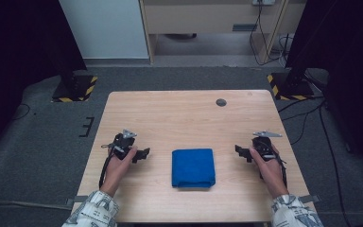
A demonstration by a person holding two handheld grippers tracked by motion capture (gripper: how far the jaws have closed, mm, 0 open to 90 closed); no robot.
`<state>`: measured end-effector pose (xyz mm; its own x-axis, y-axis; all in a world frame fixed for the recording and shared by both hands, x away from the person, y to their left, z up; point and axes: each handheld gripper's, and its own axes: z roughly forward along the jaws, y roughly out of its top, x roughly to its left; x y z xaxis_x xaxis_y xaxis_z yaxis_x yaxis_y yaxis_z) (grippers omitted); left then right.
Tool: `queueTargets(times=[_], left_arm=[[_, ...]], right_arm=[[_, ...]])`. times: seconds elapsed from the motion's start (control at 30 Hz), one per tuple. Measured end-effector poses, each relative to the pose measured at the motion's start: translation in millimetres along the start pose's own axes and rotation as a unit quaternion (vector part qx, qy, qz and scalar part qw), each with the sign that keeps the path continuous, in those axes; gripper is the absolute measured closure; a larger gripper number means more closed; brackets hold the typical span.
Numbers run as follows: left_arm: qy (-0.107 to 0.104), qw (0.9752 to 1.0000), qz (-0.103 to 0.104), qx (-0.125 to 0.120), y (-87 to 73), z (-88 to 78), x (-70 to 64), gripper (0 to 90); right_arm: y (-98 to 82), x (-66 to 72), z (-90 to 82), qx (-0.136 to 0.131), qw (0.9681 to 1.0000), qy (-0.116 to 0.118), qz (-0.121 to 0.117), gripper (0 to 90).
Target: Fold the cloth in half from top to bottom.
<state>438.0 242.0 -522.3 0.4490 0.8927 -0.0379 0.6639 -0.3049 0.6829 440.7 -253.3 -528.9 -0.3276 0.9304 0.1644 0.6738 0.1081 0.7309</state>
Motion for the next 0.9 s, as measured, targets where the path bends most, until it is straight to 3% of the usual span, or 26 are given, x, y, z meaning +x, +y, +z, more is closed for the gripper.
queueTargets(times=[0.23, 0.47, 0.53, 0.57, 0.9], left_arm=[[0.007, 0.9999, 0.011, 0.011, -1.9, 11.6, -6.0, 4.6], [0.017, 0.9997, 0.013, -0.012, -8.1, 13.9, -11.8, 1.3], [0.022, 0.9996, 0.01, -0.013, -10.4, 11.9, -13.5, 1.3], [0.024, 0.9996, 0.009, -0.013, -11.9, 10.6, -15.5, 1.3], [0.019, 0.9997, 0.012, -0.012, -13.6, 9.4, -17.6, 0.5]], right_arm=[[-0.7, -1.8, 9.7, -0.003, 0.9998, -0.022, 0.003, 11.2], [-1.6, 5.0, 14.2, 0.002, 0.9987, -0.042, -0.028, 8.8], [-2.5, 9.9, 15.3, 0.013, 0.9968, -0.057, -0.055, 8.5], [-3.6, 11.7, 14.7, 0.016, 0.9964, -0.053, -0.065, 8.5], [-15.9, 13.3, 1.0, 0.017, 0.9964, -0.047, -0.069, 8.5]])
